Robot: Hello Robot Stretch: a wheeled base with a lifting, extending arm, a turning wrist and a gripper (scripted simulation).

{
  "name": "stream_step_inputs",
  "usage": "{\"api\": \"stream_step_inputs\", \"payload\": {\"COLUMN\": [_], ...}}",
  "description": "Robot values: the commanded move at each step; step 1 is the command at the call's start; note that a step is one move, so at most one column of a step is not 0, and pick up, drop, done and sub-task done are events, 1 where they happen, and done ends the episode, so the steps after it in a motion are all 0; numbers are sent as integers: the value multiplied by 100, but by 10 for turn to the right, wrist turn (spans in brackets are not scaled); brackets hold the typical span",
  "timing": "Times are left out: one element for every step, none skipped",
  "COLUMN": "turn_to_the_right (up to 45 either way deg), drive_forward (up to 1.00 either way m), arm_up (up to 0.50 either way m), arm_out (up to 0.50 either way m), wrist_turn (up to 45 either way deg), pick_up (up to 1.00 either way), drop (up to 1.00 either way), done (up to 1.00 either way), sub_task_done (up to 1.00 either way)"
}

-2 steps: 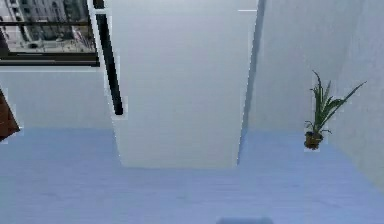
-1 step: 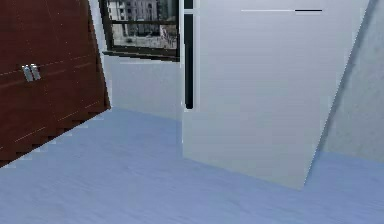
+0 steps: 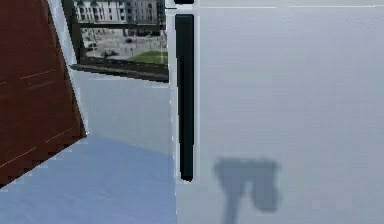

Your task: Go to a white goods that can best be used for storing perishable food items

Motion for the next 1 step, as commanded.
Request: {"api": "stream_step_inputs", "payload": {"turn_to_the_right": [270], "drive_forward": [0], "arm_up": [0], "arm_out": [0], "wrist_turn": [0], "pick_up": [0], "drop": [0], "done": [0], "sub_task_done": [0]}}
